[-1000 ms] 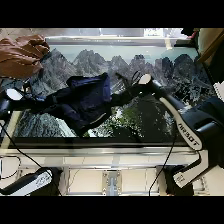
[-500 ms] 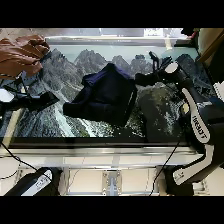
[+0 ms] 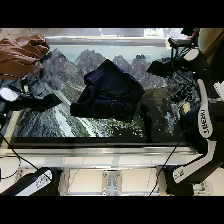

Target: Fold the clothes and pants, and hang the long-sleeved shirts on hangers.

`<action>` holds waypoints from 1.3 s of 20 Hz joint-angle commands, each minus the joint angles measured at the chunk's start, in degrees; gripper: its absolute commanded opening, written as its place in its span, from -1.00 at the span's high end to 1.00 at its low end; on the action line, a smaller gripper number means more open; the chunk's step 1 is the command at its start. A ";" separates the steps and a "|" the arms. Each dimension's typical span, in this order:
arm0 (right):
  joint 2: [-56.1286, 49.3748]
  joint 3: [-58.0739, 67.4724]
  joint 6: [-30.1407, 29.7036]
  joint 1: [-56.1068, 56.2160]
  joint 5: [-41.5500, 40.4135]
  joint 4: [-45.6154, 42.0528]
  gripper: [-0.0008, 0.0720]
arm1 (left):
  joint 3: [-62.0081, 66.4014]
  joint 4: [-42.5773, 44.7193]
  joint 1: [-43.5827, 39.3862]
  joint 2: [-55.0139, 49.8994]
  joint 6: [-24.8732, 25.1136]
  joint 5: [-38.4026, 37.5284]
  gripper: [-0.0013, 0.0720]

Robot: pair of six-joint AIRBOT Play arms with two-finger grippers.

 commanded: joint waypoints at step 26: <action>15.80 -48.85 -22.05 9.90 -13.18 18.75 -0.47 | -0.02 -17.40 -5.27 -20.04 27.17 5.57 0.90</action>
